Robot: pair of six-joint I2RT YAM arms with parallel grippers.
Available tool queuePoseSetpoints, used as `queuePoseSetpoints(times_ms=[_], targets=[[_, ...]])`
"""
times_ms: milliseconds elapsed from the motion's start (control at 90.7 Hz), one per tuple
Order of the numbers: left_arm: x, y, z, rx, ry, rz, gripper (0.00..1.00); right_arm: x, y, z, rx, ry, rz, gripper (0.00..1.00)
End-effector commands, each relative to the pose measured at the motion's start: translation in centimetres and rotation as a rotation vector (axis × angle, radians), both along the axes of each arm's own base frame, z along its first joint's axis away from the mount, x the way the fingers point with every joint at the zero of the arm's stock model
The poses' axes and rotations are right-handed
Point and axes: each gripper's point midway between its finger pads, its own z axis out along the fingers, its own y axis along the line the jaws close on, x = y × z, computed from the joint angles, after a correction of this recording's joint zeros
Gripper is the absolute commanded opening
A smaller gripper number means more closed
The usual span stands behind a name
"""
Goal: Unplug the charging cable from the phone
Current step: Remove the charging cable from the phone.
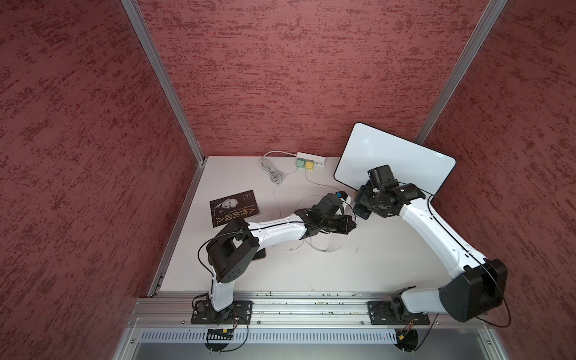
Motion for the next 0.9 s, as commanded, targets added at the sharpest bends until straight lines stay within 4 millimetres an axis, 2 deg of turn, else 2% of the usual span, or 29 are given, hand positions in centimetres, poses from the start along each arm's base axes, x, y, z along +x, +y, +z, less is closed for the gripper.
queuePoseSetpoints(times_ms=[0, 342, 452, 738, 893], targets=[[-0.2, 0.6, 1.1, 0.004, -0.04, 0.005, 0.1, 1.7, 0.1, 2.3, 0.018, -0.079, -0.004, 0.28], [-0.6, 1.4, 0.4, 0.024, -0.039, 0.006, 0.1, 2.5, -0.6, 3.1, 0.0, -0.091, -0.019, 0.27], [-0.1, 1.9, -0.1, 0.043, -0.033, 0.024, 0.1, 2.4, -0.9, 3.5, -0.007, -0.1, -0.024, 0.27], [4.9, 3.6, -2.1, 0.047, 0.031, 0.113, 0.12, 0.5, -2.4, 4.4, -0.052, -0.119, -0.04, 0.27], [7.4, 2.9, -2.4, 0.053, 0.043, 0.122, 0.14, -1.2, -3.0, 4.1, -0.058, -0.116, -0.045, 0.27]])
